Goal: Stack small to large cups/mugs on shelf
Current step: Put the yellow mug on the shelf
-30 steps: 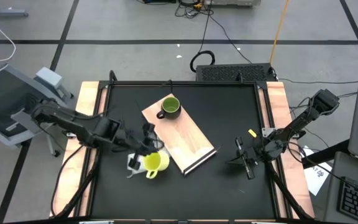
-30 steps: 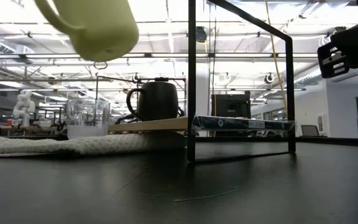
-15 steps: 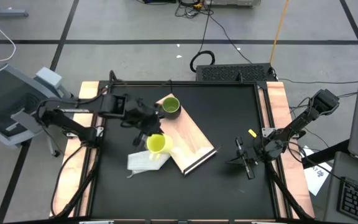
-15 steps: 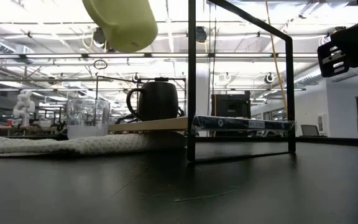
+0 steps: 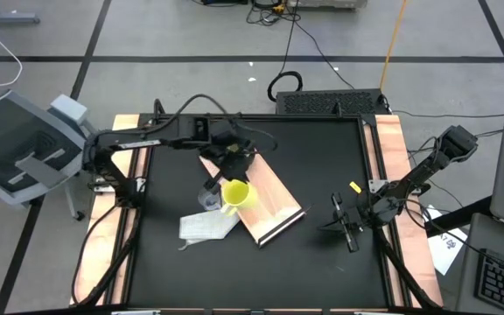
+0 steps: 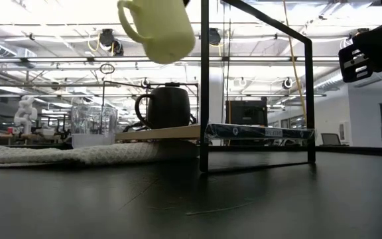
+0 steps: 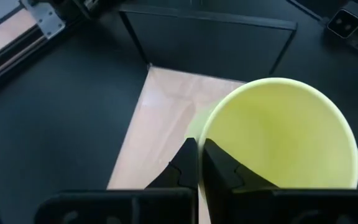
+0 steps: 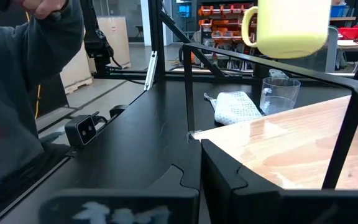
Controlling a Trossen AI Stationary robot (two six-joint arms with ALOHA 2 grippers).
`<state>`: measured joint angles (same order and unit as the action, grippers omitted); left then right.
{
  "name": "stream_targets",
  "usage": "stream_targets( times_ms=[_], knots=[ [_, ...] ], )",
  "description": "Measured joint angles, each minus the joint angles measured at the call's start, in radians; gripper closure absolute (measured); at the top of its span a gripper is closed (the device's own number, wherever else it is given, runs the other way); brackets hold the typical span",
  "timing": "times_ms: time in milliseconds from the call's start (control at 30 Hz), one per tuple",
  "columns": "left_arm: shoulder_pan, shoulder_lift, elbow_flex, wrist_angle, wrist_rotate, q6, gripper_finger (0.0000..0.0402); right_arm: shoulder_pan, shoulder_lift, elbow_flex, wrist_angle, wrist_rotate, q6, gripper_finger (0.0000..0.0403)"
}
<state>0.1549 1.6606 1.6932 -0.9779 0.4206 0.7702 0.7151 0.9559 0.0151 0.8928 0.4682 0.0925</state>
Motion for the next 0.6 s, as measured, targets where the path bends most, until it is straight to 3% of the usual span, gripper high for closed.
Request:
stream_targets(
  times_ms=[600],
  knots=[
    [0.102, 0.196, 0.084, -0.073, 0.035, 0.216, 0.0398, 0.000, 0.000, 0.000, -0.009, 0.001, 0.000, 0.0403]
  ],
)
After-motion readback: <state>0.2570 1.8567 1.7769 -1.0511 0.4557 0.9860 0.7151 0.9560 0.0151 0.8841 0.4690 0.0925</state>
